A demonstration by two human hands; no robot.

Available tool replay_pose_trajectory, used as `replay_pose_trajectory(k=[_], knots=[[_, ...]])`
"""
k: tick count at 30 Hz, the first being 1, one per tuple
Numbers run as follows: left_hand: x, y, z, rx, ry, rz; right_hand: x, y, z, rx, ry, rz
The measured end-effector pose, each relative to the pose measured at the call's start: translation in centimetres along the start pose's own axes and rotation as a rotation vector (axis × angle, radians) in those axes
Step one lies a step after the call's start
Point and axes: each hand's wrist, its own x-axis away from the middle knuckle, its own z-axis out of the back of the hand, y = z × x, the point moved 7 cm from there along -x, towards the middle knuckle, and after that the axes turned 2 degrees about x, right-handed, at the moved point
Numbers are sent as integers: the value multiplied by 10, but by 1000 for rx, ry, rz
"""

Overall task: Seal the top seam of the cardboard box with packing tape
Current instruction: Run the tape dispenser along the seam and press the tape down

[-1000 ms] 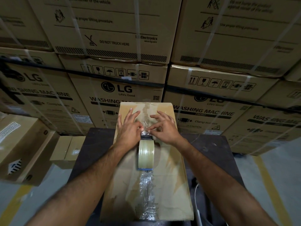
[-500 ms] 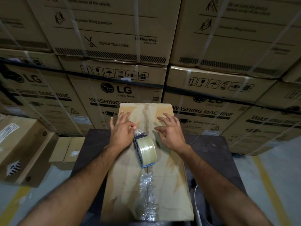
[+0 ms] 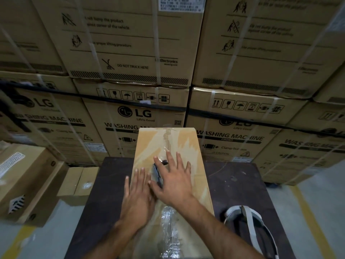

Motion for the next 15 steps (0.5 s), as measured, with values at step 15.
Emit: replay_pose_trajectory(k=[15], knots=[[44,12,-16,-120,27,-28,17,-7,6,-57,68,-46]])
